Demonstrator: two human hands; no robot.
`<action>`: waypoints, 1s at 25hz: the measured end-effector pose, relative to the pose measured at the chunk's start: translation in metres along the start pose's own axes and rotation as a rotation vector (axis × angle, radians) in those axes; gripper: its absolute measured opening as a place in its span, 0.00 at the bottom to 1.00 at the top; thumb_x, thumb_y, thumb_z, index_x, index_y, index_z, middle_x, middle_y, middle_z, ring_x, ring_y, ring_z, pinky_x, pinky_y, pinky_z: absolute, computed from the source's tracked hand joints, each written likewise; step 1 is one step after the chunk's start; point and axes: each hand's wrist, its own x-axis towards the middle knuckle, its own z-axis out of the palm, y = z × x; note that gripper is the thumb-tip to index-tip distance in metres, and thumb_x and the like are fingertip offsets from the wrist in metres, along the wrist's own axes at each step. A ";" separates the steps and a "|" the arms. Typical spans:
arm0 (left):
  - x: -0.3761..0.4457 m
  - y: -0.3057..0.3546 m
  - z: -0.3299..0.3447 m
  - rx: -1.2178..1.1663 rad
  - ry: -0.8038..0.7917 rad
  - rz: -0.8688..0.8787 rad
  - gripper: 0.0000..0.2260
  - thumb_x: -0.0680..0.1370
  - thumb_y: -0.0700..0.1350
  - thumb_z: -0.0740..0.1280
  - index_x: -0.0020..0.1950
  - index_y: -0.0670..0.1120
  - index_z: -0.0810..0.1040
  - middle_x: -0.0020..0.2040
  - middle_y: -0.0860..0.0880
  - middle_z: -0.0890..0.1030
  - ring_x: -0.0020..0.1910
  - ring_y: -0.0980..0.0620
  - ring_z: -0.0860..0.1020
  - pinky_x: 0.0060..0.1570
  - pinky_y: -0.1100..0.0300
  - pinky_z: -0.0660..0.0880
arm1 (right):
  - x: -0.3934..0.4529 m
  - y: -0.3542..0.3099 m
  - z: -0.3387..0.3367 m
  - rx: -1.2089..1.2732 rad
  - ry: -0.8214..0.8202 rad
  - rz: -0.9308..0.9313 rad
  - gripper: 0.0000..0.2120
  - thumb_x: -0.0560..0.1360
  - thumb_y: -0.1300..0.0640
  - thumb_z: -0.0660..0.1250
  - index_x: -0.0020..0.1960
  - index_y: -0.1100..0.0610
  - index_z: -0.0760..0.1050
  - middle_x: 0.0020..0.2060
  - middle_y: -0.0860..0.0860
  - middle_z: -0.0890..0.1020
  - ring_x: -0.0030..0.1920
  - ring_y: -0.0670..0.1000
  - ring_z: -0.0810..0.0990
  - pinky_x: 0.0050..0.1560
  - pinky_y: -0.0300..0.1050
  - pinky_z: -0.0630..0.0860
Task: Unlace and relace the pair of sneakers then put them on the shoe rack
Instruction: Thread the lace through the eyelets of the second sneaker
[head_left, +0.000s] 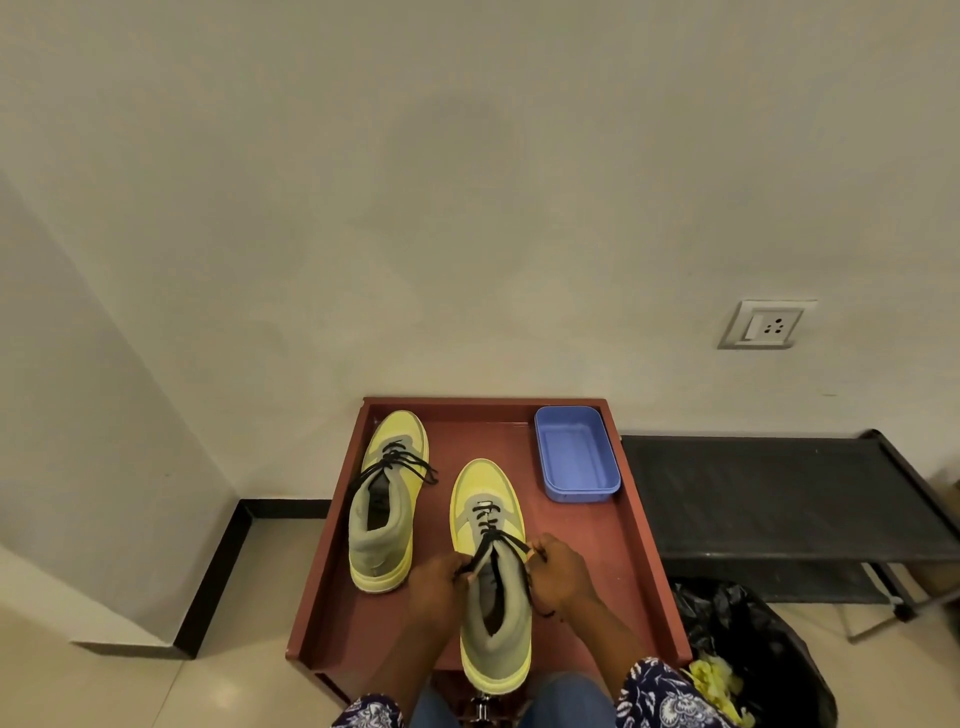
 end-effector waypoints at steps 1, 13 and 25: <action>-0.002 -0.001 -0.001 -0.005 -0.008 -0.008 0.11 0.76 0.38 0.61 0.54 0.41 0.81 0.51 0.44 0.83 0.51 0.47 0.79 0.44 0.64 0.67 | -0.001 0.001 0.001 0.038 0.014 0.018 0.08 0.78 0.63 0.56 0.51 0.56 0.72 0.50 0.54 0.80 0.45 0.50 0.74 0.44 0.39 0.68; -0.021 -0.011 0.000 -0.019 0.043 0.027 0.13 0.71 0.41 0.56 0.39 0.42 0.80 0.33 0.45 0.80 0.36 0.49 0.75 0.38 0.60 0.65 | -0.022 0.025 0.016 0.033 0.063 0.172 0.14 0.71 0.67 0.59 0.32 0.50 0.67 0.36 0.49 0.76 0.42 0.50 0.74 0.44 0.41 0.71; -0.023 -0.022 -0.010 -0.002 0.167 0.037 0.18 0.68 0.29 0.55 0.29 0.52 0.59 0.26 0.55 0.63 0.27 0.57 0.62 0.29 0.58 0.58 | -0.037 0.022 0.023 -0.031 0.022 0.073 0.14 0.80 0.52 0.54 0.45 0.57 0.75 0.52 0.58 0.80 0.51 0.55 0.77 0.44 0.40 0.66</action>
